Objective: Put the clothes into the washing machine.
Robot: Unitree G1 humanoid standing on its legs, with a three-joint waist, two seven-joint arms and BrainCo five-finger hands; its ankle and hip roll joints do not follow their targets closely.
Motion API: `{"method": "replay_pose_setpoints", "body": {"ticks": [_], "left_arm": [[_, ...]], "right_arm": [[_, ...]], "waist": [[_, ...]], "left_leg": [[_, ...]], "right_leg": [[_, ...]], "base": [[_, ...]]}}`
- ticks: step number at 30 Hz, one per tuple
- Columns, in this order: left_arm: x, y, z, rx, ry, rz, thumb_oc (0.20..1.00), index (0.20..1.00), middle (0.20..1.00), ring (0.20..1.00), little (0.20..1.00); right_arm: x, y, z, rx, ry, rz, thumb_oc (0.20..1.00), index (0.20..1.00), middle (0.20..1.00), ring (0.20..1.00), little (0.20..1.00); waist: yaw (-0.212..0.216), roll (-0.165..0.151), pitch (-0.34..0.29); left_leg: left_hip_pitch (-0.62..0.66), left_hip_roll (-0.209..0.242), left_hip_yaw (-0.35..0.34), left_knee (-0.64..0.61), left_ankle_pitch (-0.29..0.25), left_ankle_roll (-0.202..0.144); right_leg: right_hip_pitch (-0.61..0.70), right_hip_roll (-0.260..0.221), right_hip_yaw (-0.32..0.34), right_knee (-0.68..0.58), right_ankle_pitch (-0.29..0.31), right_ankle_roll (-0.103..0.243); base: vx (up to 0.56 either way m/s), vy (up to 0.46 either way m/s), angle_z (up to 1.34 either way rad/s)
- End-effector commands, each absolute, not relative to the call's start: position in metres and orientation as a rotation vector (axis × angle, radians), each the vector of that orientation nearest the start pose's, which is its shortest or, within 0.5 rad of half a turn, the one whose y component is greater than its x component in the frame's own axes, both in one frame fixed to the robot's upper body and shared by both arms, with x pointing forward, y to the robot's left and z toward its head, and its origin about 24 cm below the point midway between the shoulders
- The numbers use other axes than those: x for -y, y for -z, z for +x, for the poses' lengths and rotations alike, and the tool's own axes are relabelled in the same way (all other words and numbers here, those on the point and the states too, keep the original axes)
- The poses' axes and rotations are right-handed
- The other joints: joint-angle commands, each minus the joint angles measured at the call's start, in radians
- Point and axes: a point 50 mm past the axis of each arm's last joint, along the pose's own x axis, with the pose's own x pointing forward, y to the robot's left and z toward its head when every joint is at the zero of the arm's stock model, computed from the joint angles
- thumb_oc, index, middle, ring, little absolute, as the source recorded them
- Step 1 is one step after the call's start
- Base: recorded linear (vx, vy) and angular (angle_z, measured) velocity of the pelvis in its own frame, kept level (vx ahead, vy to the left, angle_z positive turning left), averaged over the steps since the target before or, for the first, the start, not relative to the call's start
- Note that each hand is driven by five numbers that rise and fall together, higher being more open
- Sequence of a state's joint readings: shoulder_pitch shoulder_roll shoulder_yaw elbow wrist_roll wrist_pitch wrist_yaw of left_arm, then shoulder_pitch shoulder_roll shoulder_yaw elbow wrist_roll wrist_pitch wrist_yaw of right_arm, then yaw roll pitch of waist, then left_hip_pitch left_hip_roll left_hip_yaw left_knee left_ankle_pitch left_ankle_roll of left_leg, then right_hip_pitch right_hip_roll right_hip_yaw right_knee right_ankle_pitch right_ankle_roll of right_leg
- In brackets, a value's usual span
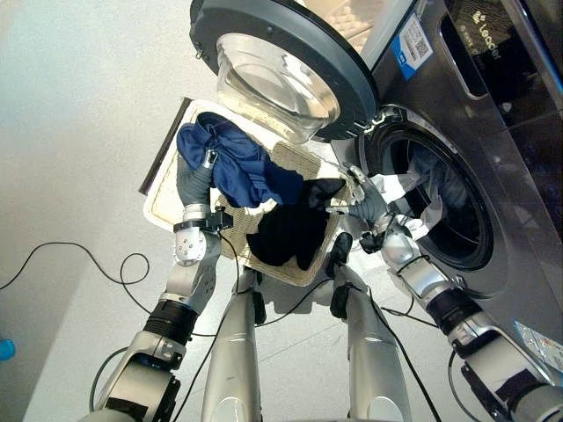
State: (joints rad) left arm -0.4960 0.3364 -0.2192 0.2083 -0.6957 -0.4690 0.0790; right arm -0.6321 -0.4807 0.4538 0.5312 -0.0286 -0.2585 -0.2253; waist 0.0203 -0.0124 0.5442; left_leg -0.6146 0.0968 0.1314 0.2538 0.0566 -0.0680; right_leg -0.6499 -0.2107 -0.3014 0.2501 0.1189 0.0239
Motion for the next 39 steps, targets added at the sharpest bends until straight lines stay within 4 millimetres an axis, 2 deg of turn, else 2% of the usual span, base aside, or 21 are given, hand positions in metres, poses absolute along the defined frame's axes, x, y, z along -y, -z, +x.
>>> {"method": "replay_pose_setpoints", "body": {"ticks": [1,5,6,11,18,23,25,26,27,32,37,39], "left_arm": [[-0.141,-0.192,0.31,0.684,0.381,-0.432,0.2,0.2,0.2,0.2,0.2],[-0.131,-0.194,0.307,0.642,0.501,-0.478,0.2,0.2,0.2,0.2,0.2],[-0.12,-0.197,0.305,0.603,0.603,-0.497,0.2,0.2,0.2,0.2,0.2],[-0.103,-0.199,0.303,0.554,0.714,-0.493,0.2,0.2,0.2,0.2,0.2],[-0.08,-0.198,0.31,0.454,0.812,-0.46,0.2,0.2,0.2,0.2,0.2],[-0.076,-0.199,0.311,0.445,0.823,-0.456,0.2,0.2,0.2,0.2,0.2],[-0.071,-0.199,0.313,0.427,0.846,-0.448,0.2,0.2,0.2,0.2,0.2],[-0.064,-0.201,0.316,0.425,0.854,-0.429,0.2,0.2,0.2,0.2,0.2],[-0.062,-0.201,0.318,0.417,0.859,-0.423,0.2,0.2,0.2,0.2,0.2],[-0.061,-0.2,0.322,0.403,0.844,-0.408,0.2,0.2,0.2,0.2,0.2],[-0.061,-0.198,0.324,0.397,0.835,-0.401,0.2,0.2,0.2,0.2,0.2],[-0.066,-0.196,0.328,0.403,0.795,-0.367,0.2,0.2,0.2,0.2,0.2]], "right_arm": [[0.155,-0.137,0.356,0.415,-0.199,-0.704,1.0,1.0,1.0,1.0,1.0],[0.153,-0.146,0.36,0.428,-0.216,-0.71,1.0,1.0,1.0,1.0,1.0],[0.148,-0.154,0.364,0.436,-0.233,-0.702,1.0,1.0,1.0,1.0,1.0],[0.134,-0.165,0.37,0.444,-0.282,-0.707,1.0,1.0,1.0,1.0,1.0],[0.109,-0.168,0.379,0.353,-0.435,-0.638,1.0,1.0,1.0,1.0,1.0],[0.104,-0.169,0.38,0.335,-0.477,-0.612,1.0,1.0,1.0,1.0,1.0],[0.096,-0.167,0.379,0.313,-0.538,-0.569,1.0,1.0,1.0,1.0,1.0],[0.08,-0.162,0.376,0.25,-0.699,-0.422,1.0,1.0,1.0,1.0,1.0],[0.074,-0.158,0.372,0.22,-0.794,-0.322,1.0,1.0,1.0,1.0,1.0],[0.062,-0.149,0.36,0.157,-1.002,-0.121,1.0,1.0,1.0,1.0,1.0],[0.058,-0.145,0.355,0.142,-1.069,-0.058,1.0,1.0,1.0,1.0,1.0],[0.058,-0.144,0.35,0.151,-1.111,0.037,1.0,1.0,1.0,1.0,1.0]], "waist": [[0.038,0.051,-0.024],[0.047,0.063,-0.024],[0.054,0.07,-0.024],[0.06,0.079,-0.024],[0.067,0.084,-0.024],[0.068,0.084,-0.024],[0.068,0.083,-0.024],[0.068,0.082,-0.024],[0.068,0.08,-0.024],[0.061,0.074,-0.024],[0.056,0.07,-0.024],[0.048,0.064,-0.024]], "left_leg": [[0.029,-0.08,0.072,-0.009,-0.072,0.009],[0.032,-0.087,0.064,-0.003,-0.074,0.012],[0.035,-0.093,0.06,-0.002,-0.074,0.015],[0.038,-0.1,0.054,0.0,-0.073,0.018],[0.049,-0.109,0.045,0.005,-0.068,0.02],[0.051,-0.11,0.045,0.004,-0.066,0.02],[0.055,-0.112,0.046,0.003,-0.063,0.021],[0.058,-0.114,0.042,0.005,-0.058,0.02],[0.06,-0.116,0.041,0.006,-0.057,0.019],[0.056,-0.12,0.039,0.009,-0.053,0.016],[0.053,-0.118,0.041,0.01,-0.052,0.014],[0.05,-0.115,0.046,0.011,-0.05,0.012]], "right_leg": [[0.026,-0.005,-0.028,0.086,-0.107,0.105],[0.036,-0.008,-0.032,0.085,-0.109,0.103],[0.042,-0.011,-0.035,0.083,-0.107,0.102],[0.047,-0.013,-0.038,0.087,-0.107,0.098],[0.062,-0.013,-0.035,0.09,-0.106,0.091],[0.064,-0.012,-0.035,0.088,-0.104,0.091],[0.069,-0.011,-0.034,0.086,-0.102,0.09],[0.072,-0.01,-0.033,0.085,-0.098,0.087],[0.076,-0.009,-0.034,0.083,-0.098,0.086],[0.075,-0.004,-0.03,0.077,-0.095,0.084],[0.073,-0.001,-0.027,0.075,-0.094,0.083],[0.069,0.003,-0.022,0.073,-0.093,0.084]], "base": [[-0.01,-0.019,0.06],[0.0,-0.023,0.06],[-0.01,-0.038,0.09],[-0.02,-0.02,0.05],[0.0,-0.012,0.06],[0.0,-0.003,0.01],[0.0,0.0,0.0],[0.0,0.0,0.0],[0.0,0.0,0.0],[0.0,0.0,0.0],[0.0,0.0,0.0],[0.0,0.0,0.0]]}}
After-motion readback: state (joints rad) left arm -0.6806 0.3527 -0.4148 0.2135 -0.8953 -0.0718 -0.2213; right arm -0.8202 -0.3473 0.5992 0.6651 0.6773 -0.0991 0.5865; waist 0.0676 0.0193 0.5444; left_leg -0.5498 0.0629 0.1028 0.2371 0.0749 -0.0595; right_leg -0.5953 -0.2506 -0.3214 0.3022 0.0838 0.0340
